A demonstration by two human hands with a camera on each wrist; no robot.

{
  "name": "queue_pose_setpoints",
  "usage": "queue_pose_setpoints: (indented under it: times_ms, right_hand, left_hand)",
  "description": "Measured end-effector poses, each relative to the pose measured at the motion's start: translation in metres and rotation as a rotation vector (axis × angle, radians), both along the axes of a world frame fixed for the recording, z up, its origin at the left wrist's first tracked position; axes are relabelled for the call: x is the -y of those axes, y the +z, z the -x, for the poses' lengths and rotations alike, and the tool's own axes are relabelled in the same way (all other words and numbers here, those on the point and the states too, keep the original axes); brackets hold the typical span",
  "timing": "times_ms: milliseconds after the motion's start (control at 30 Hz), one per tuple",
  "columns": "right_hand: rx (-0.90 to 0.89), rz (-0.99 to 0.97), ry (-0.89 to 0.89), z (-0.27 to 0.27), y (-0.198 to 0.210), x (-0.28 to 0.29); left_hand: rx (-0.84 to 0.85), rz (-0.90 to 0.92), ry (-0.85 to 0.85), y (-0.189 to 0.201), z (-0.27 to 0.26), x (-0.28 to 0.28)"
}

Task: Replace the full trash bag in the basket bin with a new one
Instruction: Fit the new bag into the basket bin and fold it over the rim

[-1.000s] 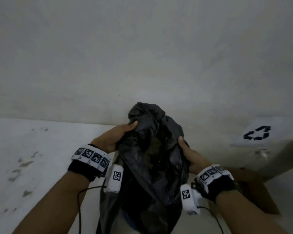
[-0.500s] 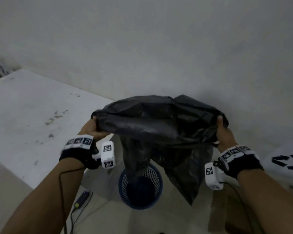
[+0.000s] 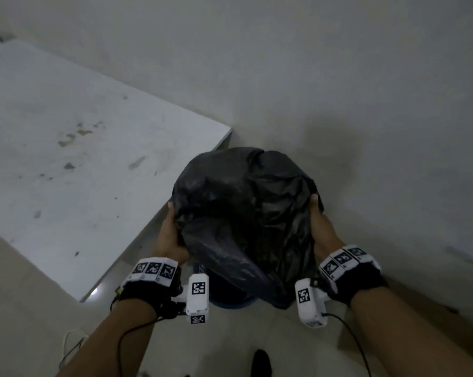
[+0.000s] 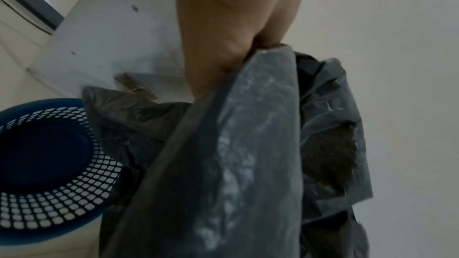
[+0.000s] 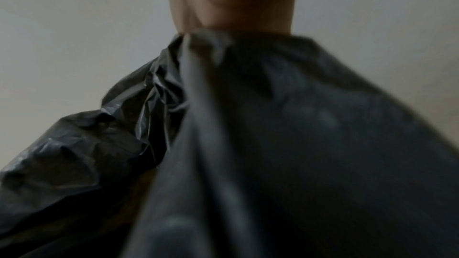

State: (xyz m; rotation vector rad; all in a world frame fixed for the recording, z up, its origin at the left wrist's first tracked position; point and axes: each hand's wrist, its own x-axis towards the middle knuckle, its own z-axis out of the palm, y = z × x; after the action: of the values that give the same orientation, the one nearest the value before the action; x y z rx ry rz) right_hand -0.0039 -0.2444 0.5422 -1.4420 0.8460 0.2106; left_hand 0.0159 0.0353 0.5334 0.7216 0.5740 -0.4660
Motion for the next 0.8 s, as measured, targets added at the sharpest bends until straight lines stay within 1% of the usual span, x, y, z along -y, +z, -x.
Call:
queue_pose_setpoints:
  times_ms: [33, 100, 167, 200, 267, 300, 367, 433, 533, 567, 633, 733, 800]
  right_hand:
    - [0.009, -0.024, 0.010, -0.002, -0.017, -0.010]
    - [0.030, -0.092, 0.044, -0.004, -0.051, -0.031]
    - [0.026, -0.135, 0.096, -0.001, -0.092, -0.052]
    - [0.012, -0.145, 0.120, 0.000, -0.119, -0.061]
    - [0.001, -0.179, 0.168, 0.009, -0.172, -0.079]
    - [-0.003, -0.193, 0.199, 0.015, -0.189, -0.091]
    - [-0.044, -0.128, 0.268, 0.027, -0.206, -0.114]
    - [-0.056, -0.086, 0.281, 0.030, -0.241, -0.119]
    - [0.025, -0.061, 0.305, 0.028, -0.275, -0.117]
    - [0.076, -0.034, 0.317, 0.023, -0.284, -0.113]
    - [0.183, 0.122, 0.369, 0.011, -0.313, -0.098]
    - [0.321, 0.368, 0.517, 0.002, -0.320, -0.076]
    - [0.360, 0.499, 0.603, 0.000, -0.335, -0.064]
  left_hand:
    - [0.048, 0.055, -0.034, -0.012, 0.003, -0.004]
    - [0.147, 0.091, -0.096, -0.033, 0.007, -0.013]
    - [0.203, 0.024, -0.161, -0.063, 0.014, -0.023]
    - [0.218, -0.037, -0.195, -0.081, 0.019, -0.028]
    - [0.240, -0.159, -0.295, -0.123, 0.034, -0.036]
    - [0.236, -0.209, -0.327, -0.147, 0.040, -0.039]
    - [0.203, -0.300, -0.318, -0.189, 0.051, -0.040]
    - [0.172, -0.339, -0.287, -0.229, 0.057, -0.035]
    - [0.172, -0.331, -0.275, -0.275, 0.051, -0.024]
    - [0.180, -0.340, -0.263, -0.286, 0.045, -0.020]
    - [0.236, -0.356, -0.260, -0.314, 0.030, -0.010]
    - [0.372, -0.450, -0.271, -0.341, 0.006, 0.004]
    - [0.448, -0.549, -0.275, -0.356, -0.004, 0.009]
